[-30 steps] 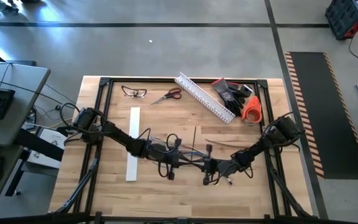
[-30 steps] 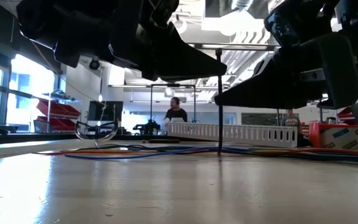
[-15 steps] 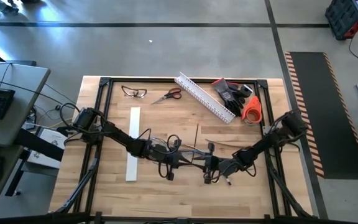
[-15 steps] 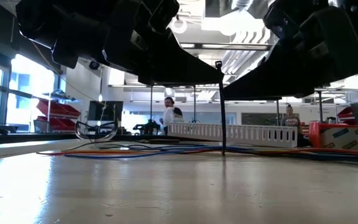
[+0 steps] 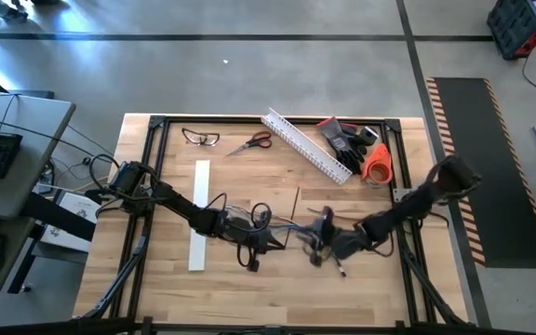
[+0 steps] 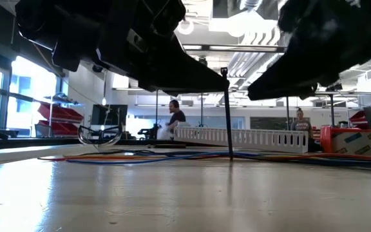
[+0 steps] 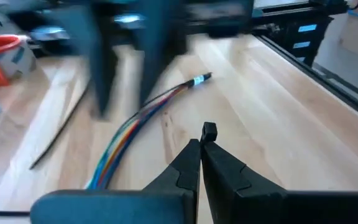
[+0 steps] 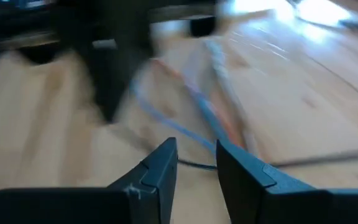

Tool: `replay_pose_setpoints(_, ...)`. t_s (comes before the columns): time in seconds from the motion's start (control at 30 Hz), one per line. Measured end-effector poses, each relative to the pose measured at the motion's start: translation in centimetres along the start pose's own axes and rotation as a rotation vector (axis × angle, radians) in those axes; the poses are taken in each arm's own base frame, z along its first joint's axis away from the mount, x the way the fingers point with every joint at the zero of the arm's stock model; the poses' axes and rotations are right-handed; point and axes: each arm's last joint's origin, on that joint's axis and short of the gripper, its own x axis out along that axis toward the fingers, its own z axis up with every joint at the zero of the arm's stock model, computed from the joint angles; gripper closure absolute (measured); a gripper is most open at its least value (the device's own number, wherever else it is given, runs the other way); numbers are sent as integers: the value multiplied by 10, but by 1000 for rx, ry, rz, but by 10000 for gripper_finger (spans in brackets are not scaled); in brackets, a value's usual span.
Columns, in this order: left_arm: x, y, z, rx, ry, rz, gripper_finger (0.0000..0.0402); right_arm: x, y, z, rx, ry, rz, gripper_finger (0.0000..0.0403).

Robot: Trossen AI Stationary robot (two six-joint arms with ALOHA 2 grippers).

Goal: Ziptie cables
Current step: Wrap the bottom black zip tie on the cable wires

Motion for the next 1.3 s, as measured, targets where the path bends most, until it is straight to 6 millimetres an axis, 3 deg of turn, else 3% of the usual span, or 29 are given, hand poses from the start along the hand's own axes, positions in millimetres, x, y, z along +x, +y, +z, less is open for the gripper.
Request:
replay_pose_setpoints(0.23, 4, -2, -11, -54, 49, -57, 401, 33, -60, 8, 140, 189, -145, 266)
replay_pose_setpoints(0.43, 5, 2, -10, -106, 31, -12, 401, 53, -114, 26, 187, 250, -126, 196)
replay_pose_setpoints(0.57, 5, 6, -11, -154, 38, 26, 401, 57, -135, 30, 200, 290, -81, 152)
replay_pose_setpoints(0.8, 4, 0, -13, -139, 58, 29, 401, 58, -152, 29, 225, 309, -173, 124)
replay_pose_setpoints(1.0, 3, -6, -13, -128, 55, 77, 401, 56, -156, 25, 256, 373, -174, 132)
replay_pose_setpoints(1.3, 2, -10, -12, -129, 39, 155, 401, 58, -153, 27, 228, 374, -42, 151)
